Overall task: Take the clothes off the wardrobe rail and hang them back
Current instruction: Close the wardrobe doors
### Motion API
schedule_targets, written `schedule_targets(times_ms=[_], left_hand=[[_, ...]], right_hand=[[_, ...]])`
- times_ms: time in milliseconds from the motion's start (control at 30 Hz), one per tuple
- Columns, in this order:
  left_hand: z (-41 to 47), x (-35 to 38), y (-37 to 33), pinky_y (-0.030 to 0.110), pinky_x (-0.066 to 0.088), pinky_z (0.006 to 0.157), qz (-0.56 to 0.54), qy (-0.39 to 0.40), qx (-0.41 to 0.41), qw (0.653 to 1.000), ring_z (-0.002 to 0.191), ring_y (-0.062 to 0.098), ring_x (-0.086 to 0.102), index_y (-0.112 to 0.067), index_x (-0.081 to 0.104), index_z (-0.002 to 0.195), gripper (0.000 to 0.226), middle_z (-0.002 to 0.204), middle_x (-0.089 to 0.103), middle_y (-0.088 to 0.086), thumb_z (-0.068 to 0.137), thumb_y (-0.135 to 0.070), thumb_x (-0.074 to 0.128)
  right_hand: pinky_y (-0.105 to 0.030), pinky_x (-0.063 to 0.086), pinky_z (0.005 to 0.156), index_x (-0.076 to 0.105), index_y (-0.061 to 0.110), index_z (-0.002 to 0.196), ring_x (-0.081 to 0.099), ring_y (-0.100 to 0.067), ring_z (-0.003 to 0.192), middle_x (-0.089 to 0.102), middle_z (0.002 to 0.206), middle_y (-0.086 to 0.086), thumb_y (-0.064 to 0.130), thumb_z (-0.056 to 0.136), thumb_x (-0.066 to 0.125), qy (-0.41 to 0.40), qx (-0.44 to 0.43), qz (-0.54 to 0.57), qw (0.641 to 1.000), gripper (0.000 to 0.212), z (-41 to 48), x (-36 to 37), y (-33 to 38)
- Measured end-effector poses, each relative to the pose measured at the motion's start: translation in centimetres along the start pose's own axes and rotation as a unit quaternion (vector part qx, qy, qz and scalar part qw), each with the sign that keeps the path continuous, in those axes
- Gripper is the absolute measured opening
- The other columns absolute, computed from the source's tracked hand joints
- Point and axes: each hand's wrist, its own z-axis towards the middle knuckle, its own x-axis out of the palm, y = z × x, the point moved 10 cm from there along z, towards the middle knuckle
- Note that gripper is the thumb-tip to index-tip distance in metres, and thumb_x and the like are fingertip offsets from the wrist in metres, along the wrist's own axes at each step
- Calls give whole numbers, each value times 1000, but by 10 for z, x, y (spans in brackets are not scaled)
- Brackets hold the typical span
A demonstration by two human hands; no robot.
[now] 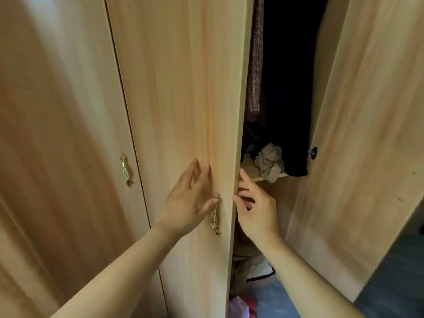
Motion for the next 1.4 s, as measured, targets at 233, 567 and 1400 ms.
schedule_targets(times_ms=[233,567,1400], left_hand=[[66,52,14,50,39,104,66,-21,36,997,141,31,25,-31,19,149,72,156,16,15,87,-59,42],[143,101,42,57,37,95,218,-144,80,962,125,39,39,-30,38,143,65,149,26,17,85,-47,62],[213,145,114,42,27,103,320,-233,126,910,129,18,36,-37,43,139,57,150,31,2,87,-57,56]], right_hand=[[-12,51,75,36,30,137,62,-3,88,65,104,3,-1,84,62,-36,0,-17,999,67,65,-20,-71],[-5,46,71,35,33,136,58,-4,83,54,96,12,9,83,67,-24,-33,-15,999,66,161,-12,-159],[-4,44,74,48,30,129,59,-6,83,56,89,7,7,84,66,-82,-2,1,997,54,266,44,-242]])
